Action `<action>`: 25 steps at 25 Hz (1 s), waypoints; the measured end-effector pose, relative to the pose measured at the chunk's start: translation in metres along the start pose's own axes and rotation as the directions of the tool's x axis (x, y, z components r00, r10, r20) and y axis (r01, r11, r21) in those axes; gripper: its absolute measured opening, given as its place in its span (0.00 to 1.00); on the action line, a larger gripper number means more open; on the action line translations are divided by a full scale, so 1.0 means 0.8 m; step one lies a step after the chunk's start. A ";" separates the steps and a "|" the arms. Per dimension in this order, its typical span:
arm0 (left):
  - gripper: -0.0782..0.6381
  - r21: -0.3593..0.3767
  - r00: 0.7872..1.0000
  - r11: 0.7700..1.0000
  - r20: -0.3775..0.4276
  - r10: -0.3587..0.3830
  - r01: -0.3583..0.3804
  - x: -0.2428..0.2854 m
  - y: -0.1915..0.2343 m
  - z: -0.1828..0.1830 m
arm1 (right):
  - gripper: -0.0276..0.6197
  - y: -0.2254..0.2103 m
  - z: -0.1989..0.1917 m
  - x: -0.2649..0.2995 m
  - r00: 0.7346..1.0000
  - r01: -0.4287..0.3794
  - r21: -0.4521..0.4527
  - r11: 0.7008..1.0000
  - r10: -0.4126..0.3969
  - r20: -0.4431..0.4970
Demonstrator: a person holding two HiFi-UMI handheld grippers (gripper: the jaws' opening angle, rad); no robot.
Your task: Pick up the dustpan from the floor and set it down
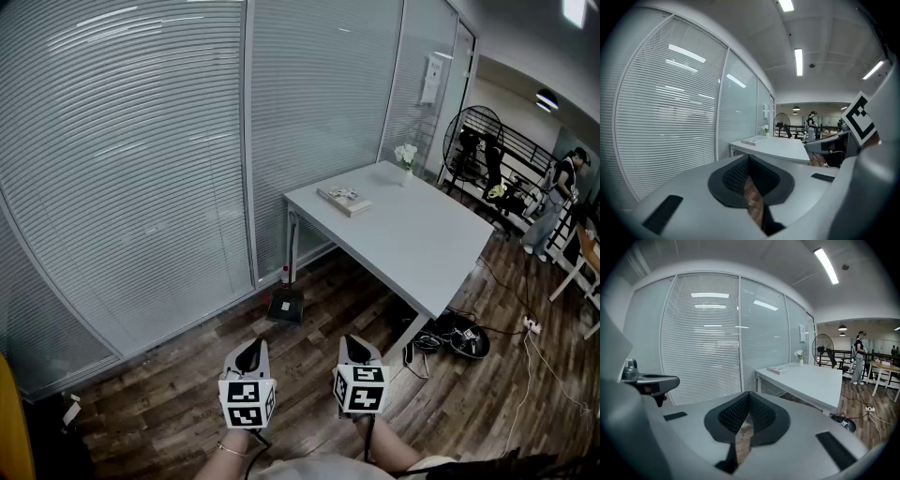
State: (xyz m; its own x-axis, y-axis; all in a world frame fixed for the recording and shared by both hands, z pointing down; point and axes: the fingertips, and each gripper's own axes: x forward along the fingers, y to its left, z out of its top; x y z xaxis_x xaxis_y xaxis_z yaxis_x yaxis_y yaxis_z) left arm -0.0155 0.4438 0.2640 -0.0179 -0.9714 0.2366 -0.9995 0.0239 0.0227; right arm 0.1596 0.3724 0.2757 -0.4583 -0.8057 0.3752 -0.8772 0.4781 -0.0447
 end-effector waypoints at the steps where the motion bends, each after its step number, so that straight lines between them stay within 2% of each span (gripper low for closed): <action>1: 0.13 -0.002 1.000 1.000 0.002 0.002 -0.002 -0.003 -0.001 -0.001 | 0.09 0.000 -0.001 -0.003 1.000 0.002 -0.001 1.000 -0.002 0.001; 4: 0.13 -0.010 1.000 1.000 0.006 0.007 -0.007 -0.012 -0.002 -0.005 | 0.09 0.003 -0.006 -0.012 1.000 -0.005 0.000 1.000 0.005 -0.002; 8: 0.13 -0.023 1.000 1.000 0.006 0.010 -0.010 -0.022 0.001 -0.008 | 0.09 0.017 -0.021 -0.014 0.997 -0.059 0.044 0.997 0.061 -0.037; 18: 0.13 0.014 1.000 1.000 0.007 -0.014 0.014 -0.032 0.028 -0.013 | 0.09 0.029 -0.021 -0.020 1.000 0.024 0.067 0.997 -0.024 -0.008; 25: 0.13 -0.025 1.000 1.000 -0.017 -0.004 0.004 -0.016 0.049 -0.031 | 0.09 0.027 -0.040 0.000 0.998 0.039 0.071 0.997 -0.036 -0.047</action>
State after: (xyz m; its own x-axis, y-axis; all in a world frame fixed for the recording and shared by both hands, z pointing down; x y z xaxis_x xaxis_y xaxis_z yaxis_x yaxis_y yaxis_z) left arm -0.0534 0.4628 0.2858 -0.0133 -0.9674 0.2529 -0.9985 0.0264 0.0481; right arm 0.1456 0.3940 0.3040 -0.4192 -0.8048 0.4201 -0.9025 0.4200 -0.0959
